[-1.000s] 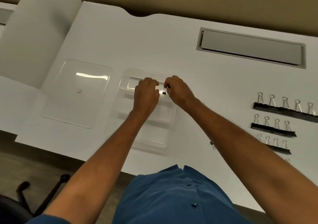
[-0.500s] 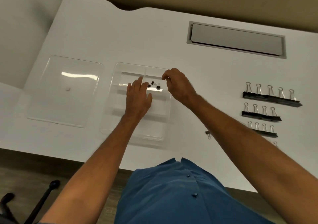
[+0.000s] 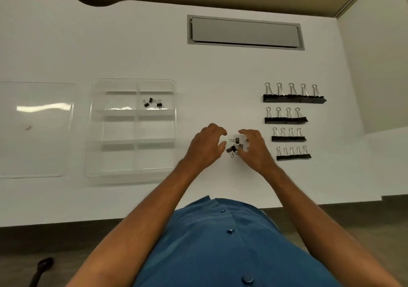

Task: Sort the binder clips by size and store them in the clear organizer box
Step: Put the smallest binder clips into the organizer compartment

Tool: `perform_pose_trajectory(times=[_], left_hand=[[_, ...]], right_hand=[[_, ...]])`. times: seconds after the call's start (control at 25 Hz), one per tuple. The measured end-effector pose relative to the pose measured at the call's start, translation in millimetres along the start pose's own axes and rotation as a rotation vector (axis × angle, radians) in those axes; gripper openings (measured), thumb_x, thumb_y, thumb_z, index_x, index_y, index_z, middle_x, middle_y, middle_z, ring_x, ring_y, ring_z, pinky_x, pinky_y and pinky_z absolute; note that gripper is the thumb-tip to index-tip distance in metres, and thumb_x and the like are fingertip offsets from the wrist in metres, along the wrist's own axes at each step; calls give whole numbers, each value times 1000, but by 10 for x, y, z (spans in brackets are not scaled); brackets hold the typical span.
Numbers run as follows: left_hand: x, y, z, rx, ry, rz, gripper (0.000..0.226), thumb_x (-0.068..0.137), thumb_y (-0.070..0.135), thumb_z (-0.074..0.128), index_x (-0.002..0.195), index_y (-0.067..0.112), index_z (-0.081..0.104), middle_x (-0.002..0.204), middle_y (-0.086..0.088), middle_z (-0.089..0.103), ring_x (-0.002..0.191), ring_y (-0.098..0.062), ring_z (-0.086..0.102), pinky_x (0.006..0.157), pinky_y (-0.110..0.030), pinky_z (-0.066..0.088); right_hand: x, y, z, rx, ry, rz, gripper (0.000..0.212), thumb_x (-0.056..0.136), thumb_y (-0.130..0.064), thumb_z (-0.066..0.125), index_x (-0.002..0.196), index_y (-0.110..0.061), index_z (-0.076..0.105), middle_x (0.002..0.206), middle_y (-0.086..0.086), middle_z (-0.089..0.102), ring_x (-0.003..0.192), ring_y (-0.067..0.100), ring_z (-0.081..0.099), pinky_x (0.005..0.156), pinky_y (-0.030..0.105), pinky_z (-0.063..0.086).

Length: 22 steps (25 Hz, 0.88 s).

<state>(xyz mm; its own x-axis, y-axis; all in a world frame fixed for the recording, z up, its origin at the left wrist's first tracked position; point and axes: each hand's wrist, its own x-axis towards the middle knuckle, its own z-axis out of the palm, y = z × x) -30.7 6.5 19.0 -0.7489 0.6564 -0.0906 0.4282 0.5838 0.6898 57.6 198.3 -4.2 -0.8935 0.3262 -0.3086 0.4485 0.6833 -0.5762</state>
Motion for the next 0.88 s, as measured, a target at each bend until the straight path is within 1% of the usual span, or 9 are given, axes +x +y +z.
perform_pose_trajectory(times=[0.04, 0.08, 0.16, 0.28, 0.4, 0.52, 0.64, 0.72, 0.88], left_hand=[[8, 56, 146, 2, -84, -29, 40, 94, 27, 62, 132, 18, 54, 130, -3, 53, 113, -25, 55, 90, -41, 49], [20, 94, 273, 5, -137, -58, 46, 93, 28, 63, 137, 17, 50, 133, -5, 50, 113, -25, 54, 90, -42, 51], [57, 164, 468, 2, -175, -105, 55, 92, 28, 66, 142, 17, 44, 134, -8, 47, 112, -26, 54, 88, -42, 53], [140, 214, 662, 19, -134, -144, 54, 91, 21, 69, 139, 13, 45, 130, -12, 47, 104, -27, 57, 85, -39, 54], [172, 263, 786, 61, -77, -175, 41, 91, 15, 67, 128, 9, 50, 122, -13, 49, 95, -26, 58, 76, -40, 55], [179, 285, 855, 80, -26, -208, 28, 91, 13, 66, 116, 10, 55, 114, -11, 52, 88, -24, 56, 70, -40, 53], [159, 320, 885, 75, 11, -233, 19, 92, 11, 63, 110, 10, 60, 109, -9, 52, 86, -21, 54, 70, -39, 53], [147, 344, 908, 61, 48, -255, 18, 91, 11, 64, 109, 11, 61, 108, -8, 52, 87, -20, 53, 71, -37, 52], [111, 390, 969, 10, 148, -286, 15, 88, 9, 64, 100, 14, 56, 102, -3, 52, 86, -19, 51, 69, -32, 46]], right_hand=[[-22, 50, 31, -61, -64, -30, 68, 84, -17, 74, 145, -22, 45, 140, 2, 45, 125, 22, 44, 106, 35, 40], [-36, 61, 50, -109, -114, -55, 76, 84, -19, 75, 150, -21, 39, 145, 4, 41, 129, 23, 38, 107, 36, 38], [-46, 66, 59, -144, -138, -101, 79, 86, -23, 77, 153, -21, 36, 149, 6, 36, 129, 25, 34, 102, 38, 41], [15, 99, 7, -77, -148, -136, 70, 86, -23, 78, 147, -20, 45, 143, 7, 38, 124, 25, 40, 101, 36, 44], [82, 188, -54, 25, -177, -167, 60, 84, -16, 80, 139, -15, 53, 130, 7, 43, 114, 22, 49, 100, 31, 47], [126, 253, -81, 54, -196, -208, 47, 84, -15, 80, 126, -14, 59, 120, 6, 45, 104, 21, 54, 94, 35, 51], [171, 250, -103, 33, -206, -212, 40, 83, -18, 80, 117, -13, 59, 115, 8, 46, 96, 23, 56, 86, 39, 53], [204, 254, -126, 18, -215, -217, 38, 83, -20, 80, 113, -12, 58, 113, 8, 47, 92, 24, 56, 81, 39, 53], [239, 294, -143, -53, -223, -265, 32, 87, -21, 76, 109, -10, 56, 110, 9, 49, 86, 24, 54, 72, 37, 49]])
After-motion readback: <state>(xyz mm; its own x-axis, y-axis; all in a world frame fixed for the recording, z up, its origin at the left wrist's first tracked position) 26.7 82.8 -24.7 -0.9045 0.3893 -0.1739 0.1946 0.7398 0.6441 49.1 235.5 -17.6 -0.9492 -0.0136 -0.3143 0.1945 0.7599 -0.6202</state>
